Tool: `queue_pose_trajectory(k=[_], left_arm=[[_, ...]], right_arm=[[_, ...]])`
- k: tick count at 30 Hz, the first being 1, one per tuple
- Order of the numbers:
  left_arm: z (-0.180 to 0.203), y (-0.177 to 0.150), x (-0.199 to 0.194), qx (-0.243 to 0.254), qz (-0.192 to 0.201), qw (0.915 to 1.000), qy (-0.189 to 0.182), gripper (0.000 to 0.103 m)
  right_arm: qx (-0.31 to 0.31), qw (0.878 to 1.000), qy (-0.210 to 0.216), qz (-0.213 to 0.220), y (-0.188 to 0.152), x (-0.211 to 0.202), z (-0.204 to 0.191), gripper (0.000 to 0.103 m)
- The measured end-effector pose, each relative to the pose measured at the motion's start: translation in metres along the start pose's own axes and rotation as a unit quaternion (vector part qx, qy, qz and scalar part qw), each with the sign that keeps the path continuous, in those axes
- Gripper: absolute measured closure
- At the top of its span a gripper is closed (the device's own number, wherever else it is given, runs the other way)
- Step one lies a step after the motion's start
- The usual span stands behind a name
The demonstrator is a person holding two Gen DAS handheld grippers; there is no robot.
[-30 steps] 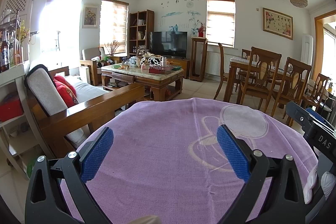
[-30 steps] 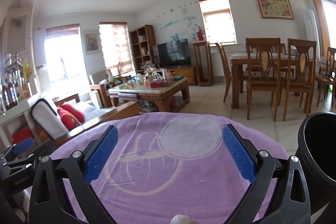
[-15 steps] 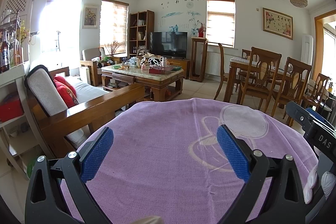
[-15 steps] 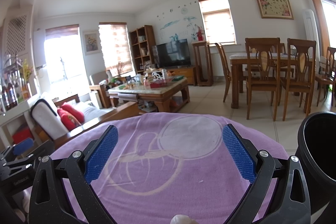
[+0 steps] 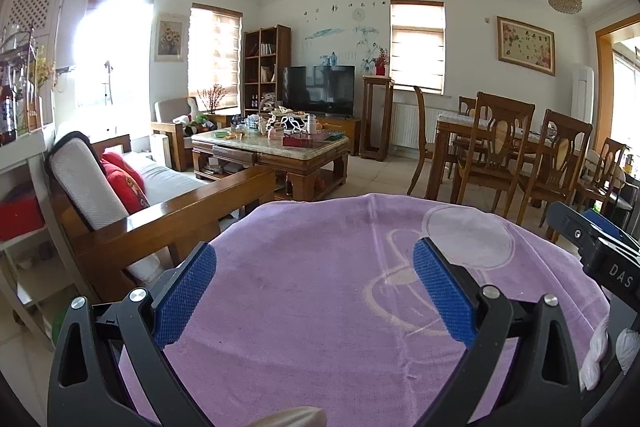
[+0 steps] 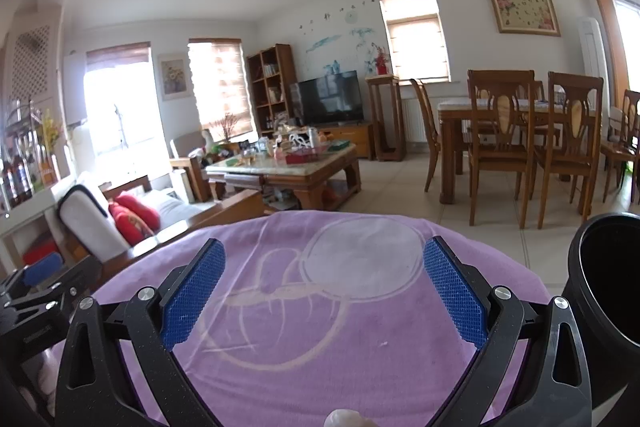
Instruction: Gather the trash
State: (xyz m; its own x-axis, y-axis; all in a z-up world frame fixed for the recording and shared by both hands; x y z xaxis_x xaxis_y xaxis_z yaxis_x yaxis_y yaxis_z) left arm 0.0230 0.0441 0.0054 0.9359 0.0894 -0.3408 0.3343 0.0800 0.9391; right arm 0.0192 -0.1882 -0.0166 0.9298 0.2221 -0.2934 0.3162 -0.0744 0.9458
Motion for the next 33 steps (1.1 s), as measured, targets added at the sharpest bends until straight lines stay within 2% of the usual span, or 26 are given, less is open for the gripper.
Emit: queue_pose_trajectory(k=[3, 33], left_arm=[[-0.0008, -0.0006, 0.0021, -0.005, -0.006, 0.9999, -0.008, 0.005], [0.009, -0.0032, -0.0026, 0.02, 0.021, 0.9996, -0.001, 0.005]], right_arm=[[0.0, 1.0, 0.0, 0.0, 0.0, -0.0002, -0.0001, 0.005], [0.005, 1.0, -0.003, 0.006, 0.0027, -0.0039, -0.0014, 0.005]])
Point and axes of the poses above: each gripper's, at about its wrist camera, not at the fingertips, and x roughly the way its jaws point, z to its right, y to its top, the point moved 1 cm from there along x, roughly the way its jaws point, and after that the axes turned 3 degrees about -y, right-handed, at the moved point
